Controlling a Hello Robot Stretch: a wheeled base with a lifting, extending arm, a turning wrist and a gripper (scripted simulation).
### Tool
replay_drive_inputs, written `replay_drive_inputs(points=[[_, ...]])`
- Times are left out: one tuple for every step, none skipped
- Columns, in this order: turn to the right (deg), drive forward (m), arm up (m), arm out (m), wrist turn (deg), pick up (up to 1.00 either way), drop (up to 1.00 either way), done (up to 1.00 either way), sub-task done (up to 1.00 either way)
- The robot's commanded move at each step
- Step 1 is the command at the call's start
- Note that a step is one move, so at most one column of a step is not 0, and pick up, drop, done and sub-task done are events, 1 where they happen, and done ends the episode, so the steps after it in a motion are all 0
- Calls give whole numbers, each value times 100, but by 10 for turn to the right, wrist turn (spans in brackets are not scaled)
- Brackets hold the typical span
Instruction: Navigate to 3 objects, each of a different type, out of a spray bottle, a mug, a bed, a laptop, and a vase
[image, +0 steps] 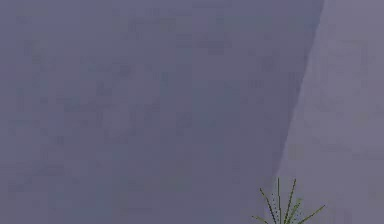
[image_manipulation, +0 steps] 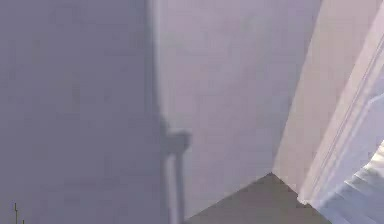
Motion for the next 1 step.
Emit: replay_drive_inputs(points=[[450,0,0,0,0,0,0,0,0]])
